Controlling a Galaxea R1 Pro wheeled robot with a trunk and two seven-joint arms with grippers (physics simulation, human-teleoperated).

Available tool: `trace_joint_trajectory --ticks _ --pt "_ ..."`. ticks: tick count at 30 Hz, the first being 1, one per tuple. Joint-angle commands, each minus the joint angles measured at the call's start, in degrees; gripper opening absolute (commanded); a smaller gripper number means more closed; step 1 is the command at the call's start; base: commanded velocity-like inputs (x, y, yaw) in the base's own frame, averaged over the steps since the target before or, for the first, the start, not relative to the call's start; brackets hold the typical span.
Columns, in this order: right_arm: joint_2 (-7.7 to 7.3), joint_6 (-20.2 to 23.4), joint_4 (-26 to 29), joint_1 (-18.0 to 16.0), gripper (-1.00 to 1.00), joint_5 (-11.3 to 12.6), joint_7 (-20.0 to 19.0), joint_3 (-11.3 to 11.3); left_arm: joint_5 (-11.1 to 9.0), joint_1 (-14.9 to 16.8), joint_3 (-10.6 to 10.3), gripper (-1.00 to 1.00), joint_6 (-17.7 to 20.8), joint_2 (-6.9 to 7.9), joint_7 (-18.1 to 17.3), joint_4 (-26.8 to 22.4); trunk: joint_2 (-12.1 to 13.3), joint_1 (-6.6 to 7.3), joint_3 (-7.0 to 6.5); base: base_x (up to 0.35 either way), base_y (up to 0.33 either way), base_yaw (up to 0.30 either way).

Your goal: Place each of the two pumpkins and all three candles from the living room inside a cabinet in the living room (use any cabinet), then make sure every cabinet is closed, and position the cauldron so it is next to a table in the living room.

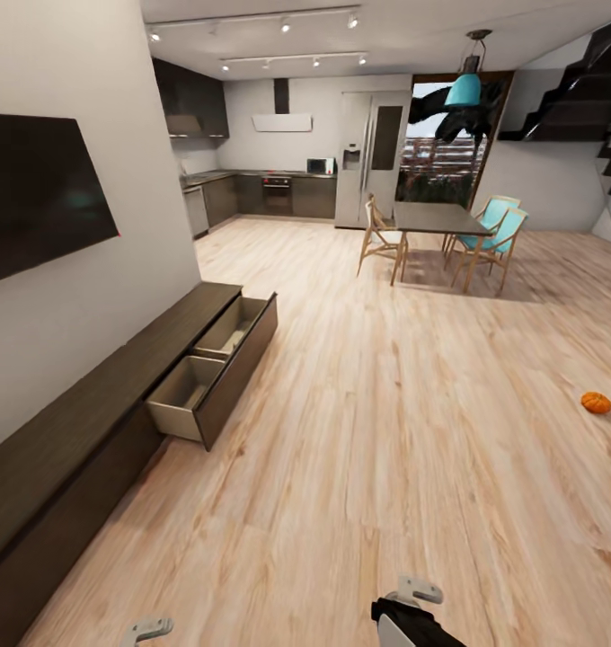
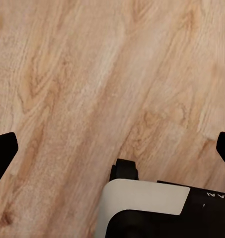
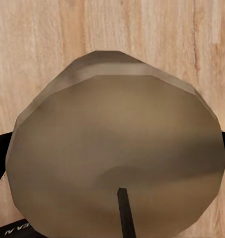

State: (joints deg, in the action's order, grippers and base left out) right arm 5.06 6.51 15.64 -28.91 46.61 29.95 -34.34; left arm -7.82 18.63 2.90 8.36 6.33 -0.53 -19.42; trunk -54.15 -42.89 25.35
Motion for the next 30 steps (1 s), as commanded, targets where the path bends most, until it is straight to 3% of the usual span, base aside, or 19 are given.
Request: trace_joint_trajectory --ticks 1,12,20,30 --pt "0.02 -0.13 0.0 -0.01 -1.0 0.13 -0.06 -0.02 0.0 0.0 0.01 1.0 -0.07 0.0 0.0 0.0 0.0 0.0 0.0 0.314 -0.054 0.002" --pt "0.13 -0.11 0.01 -0.01 -1.0 0.14 -0.06 -0.02 0.0 0.0 0.0 1.0 -0.2 0.0 0.0 0.0 0.0 0.0 0.0 0.327 -0.007 0.029" --pt "0.13 -0.1 0.01 -0.01 -1.0 0.14 -0.06 -0.02 0.0 0.0 0.0 1.0 -0.27 0.0 0.0 0.0 0.0 0.0 0.0 0.329 0.0 -0.2" --pt "0.09 -0.17 0.01 -0.01 -1.0 0.14 -0.06 -0.02 0.0 0.0 0.0 1.0 -0.61 0.0 0.0 0.0 0.0 0.0 0.0 0.329 -0.012 -0.019"
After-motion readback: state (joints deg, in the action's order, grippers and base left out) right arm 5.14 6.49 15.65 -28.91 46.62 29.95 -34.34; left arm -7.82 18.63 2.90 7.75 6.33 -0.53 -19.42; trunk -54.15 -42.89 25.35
